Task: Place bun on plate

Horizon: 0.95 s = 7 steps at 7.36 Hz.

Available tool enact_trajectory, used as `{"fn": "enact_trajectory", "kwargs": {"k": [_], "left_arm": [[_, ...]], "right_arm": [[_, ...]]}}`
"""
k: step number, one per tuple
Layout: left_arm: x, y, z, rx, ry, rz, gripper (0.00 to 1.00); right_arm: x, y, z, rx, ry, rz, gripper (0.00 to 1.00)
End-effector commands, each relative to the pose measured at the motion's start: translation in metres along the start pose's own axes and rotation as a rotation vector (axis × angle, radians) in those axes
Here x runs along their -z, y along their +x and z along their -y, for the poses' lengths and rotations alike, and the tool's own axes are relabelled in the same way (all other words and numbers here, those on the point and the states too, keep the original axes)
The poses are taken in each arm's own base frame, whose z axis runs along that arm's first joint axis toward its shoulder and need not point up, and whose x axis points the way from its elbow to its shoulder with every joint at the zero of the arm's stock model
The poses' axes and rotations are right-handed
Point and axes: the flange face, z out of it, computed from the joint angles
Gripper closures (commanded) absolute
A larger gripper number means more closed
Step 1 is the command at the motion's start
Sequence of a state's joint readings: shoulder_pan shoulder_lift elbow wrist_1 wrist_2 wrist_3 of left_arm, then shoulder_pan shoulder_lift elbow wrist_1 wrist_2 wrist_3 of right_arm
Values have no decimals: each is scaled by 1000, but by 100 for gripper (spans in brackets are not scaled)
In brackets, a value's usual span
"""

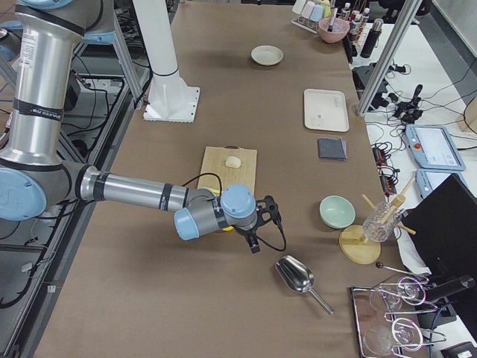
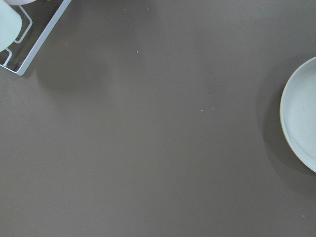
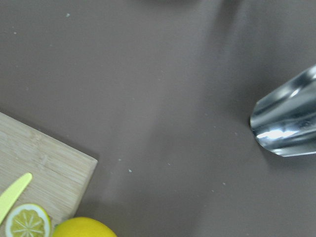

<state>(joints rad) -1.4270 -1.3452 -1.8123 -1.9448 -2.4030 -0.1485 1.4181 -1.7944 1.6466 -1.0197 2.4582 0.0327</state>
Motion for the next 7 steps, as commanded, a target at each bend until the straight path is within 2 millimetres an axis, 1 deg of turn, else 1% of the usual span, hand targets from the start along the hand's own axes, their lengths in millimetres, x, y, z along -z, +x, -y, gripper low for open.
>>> {"fn": "enact_trajectory", "kwargs": {"k": [1,2,3,4,5,6,7], "left_arm": [[-24,31,7,68,-32,-39,3],[-53,59,12,35,-52,-47,5],[-75,77,21,64,-49,-32,11],[-102,110,37,97,-58,-35,15],[-129,132,45,69,-67,-32,15],[-149,144,58,69,-71,-31,15],[-165,155,72,76,-70,-44,19]], "right_arm": [[-14,-69,28,-46,-22,49,0],[-17,-74,29,-45,-28,51,0],[-17,-78,30,-42,-28,53,0],[-18,-90,34,-38,-31,63,0],[-24,-105,46,-61,-37,77,0],[-30,-113,49,-73,-50,86,0],[-31,-115,48,-72,-54,93,0]]}}
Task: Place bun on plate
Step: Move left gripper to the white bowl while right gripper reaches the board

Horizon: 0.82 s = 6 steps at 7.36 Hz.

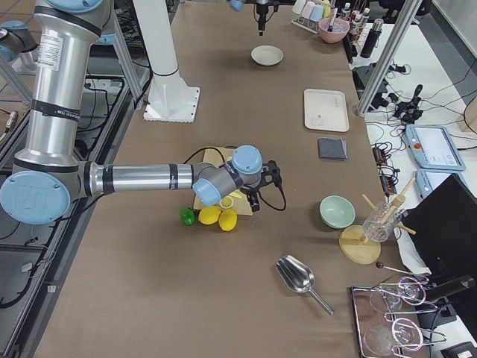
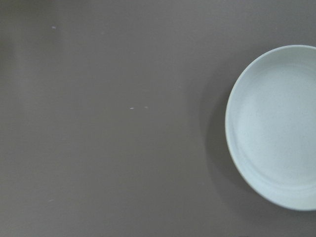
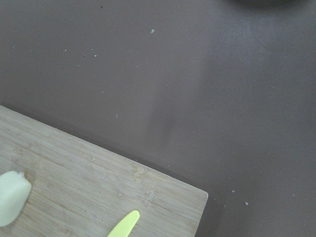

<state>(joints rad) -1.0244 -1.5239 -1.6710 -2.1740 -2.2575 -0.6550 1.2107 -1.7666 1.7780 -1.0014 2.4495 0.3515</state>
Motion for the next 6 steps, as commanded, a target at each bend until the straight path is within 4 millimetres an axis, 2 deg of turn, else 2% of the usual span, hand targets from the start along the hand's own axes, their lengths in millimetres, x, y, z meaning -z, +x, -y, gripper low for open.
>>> {"fn": "enact_trajectory", "kwargs": {"k": [1,2,3,4,5,6], "left_arm": [[-36,22,21,2,-4,-20,21],[-46,19,21,-7,5,-7,26],[-50,19,23,-6,2,-4,29],[-52,22,24,6,0,-6,40],[-52,26,27,19,2,-10,60],[-55,26,26,19,-2,-8,76]], "right_arm": [[-4,-7,1,-8,-11,12,0],[-5,-9,2,-9,-11,15,1],[-6,-21,4,-28,-15,25,1],[-12,-45,7,-48,-29,43,1],[-16,-55,7,-45,-40,48,1],[-18,-56,6,-43,-45,50,1]]}}
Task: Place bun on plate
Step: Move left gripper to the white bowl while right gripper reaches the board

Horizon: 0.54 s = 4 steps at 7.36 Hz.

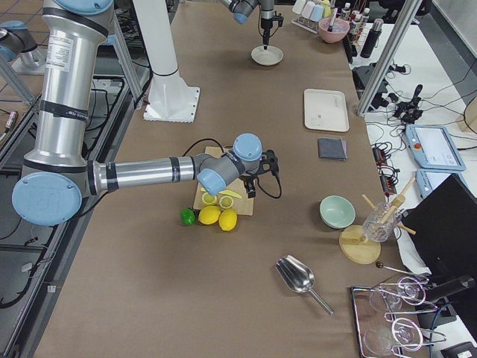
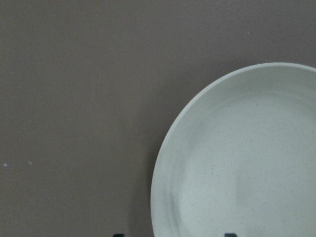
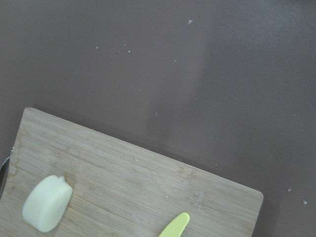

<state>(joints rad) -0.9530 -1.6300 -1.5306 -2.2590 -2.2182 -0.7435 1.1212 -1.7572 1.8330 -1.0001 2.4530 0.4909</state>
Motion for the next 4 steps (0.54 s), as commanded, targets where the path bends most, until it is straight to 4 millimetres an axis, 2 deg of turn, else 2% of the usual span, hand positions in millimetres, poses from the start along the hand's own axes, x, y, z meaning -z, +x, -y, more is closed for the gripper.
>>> {"fn": "enact_trajectory", "kwargs": {"k": [1,2,3,4], "left_arm": [[-3,1,0,9,-4,1,92],[0,6,2,12,1,-6,100],[4,19,11,49,14,-21,100],[18,46,23,82,39,-55,100]], "right_arm": [[-5,-9,0,1,-10,6,1],[-5,-11,1,6,-10,8,1],[-7,-17,6,-11,-9,13,2],[-12,-31,14,-22,-9,18,2]]}}
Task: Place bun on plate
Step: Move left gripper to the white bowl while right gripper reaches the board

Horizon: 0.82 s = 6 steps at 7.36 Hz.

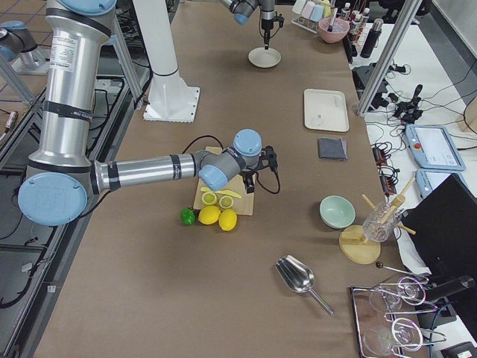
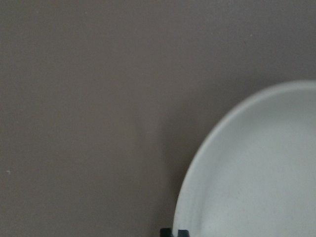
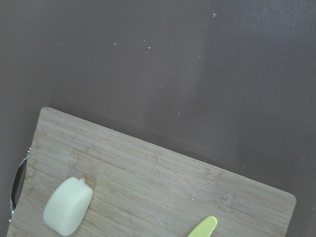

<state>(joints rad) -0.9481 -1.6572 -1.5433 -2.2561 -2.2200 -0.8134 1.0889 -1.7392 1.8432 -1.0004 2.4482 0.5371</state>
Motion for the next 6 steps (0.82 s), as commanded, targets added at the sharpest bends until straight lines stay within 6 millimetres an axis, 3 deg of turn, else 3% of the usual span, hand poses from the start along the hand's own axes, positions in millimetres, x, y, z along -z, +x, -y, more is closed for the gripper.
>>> {"fn": "enact_trajectory", "kwargs": {"k": [1,3,4,5,6], "left_arm": [[21,68,19,92,37,-80,100],[8,195,21,181,-4,-197,100],[5,231,20,223,-2,-222,100],[-8,278,10,225,19,-234,100],[-21,341,-6,258,-3,-233,100]], "right_arm": [[-10,-21,9,-33,-3,3,2],[-26,-58,22,-56,1,4,2],[-48,-81,26,-85,5,-21,2],[-64,-92,23,-84,-3,-38,2],[-82,-103,16,-120,-18,-55,2]]}}
